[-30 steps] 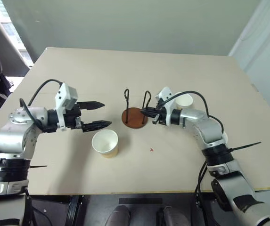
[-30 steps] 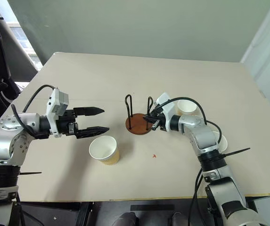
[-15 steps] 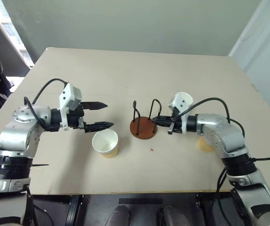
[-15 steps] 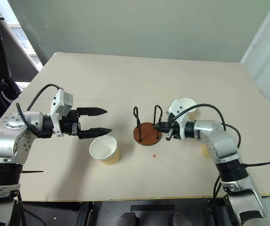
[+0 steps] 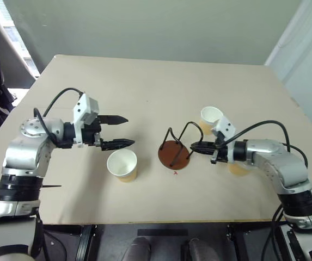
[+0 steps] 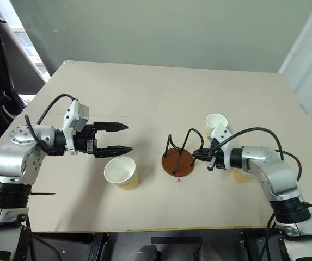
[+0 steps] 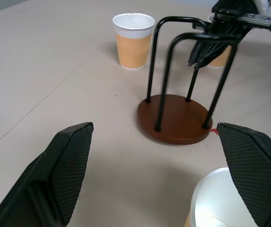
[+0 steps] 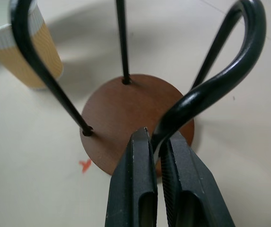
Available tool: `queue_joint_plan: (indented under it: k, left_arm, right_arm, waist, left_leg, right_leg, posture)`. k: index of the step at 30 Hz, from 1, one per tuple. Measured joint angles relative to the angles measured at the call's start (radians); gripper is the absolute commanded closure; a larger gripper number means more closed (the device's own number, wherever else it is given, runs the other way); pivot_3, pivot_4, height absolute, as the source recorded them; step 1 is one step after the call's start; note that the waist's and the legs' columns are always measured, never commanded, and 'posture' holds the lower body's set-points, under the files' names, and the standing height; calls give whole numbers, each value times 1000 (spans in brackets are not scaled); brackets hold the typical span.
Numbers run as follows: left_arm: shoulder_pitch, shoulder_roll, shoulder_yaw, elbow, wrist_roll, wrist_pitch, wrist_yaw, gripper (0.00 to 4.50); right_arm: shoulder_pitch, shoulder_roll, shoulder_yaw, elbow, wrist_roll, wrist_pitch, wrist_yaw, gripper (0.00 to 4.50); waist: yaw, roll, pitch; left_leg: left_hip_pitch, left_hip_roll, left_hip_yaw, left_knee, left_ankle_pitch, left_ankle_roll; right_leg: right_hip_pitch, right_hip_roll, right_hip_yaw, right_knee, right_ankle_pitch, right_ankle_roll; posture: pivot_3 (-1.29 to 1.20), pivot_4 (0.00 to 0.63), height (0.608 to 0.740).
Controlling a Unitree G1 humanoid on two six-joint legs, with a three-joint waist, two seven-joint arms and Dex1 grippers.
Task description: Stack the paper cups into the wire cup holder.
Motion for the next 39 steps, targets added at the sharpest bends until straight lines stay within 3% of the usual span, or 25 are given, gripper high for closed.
queue_joint_plan:
  k: [21,35,39]
  left_arm:
    - [-30,-35,-31,12,14,-14,-15,0]
    - [-37,-43,-32,22,29,-23,-20,0]
    - [-37,-43,-32,22,34,-25,-21,0]
  right_arm:
    - [71,-143,-61,-93,72,73,-14,4473]
    - [77,-150,-66,-114,73,91,-46,4473]
    - [75,-148,-66,-115,73,91,-57,3466]
  waist:
    - [-1,0,0]
    - [-2,0,0]
    - [-2,0,0]
  left_leg:
    - [0,0,1,0,0,0]
    - [0,0,1,0,0,1]
    - [0,0,1,0,0,1]
  right_leg:
    - [0,0,0,0,0,0]
    - [0,0,0,0,0,1]
    - [0,0,0,0,0,1]
  posture:
    - [0,150,740]
    - [0,150,740]
    - [0,150,740]
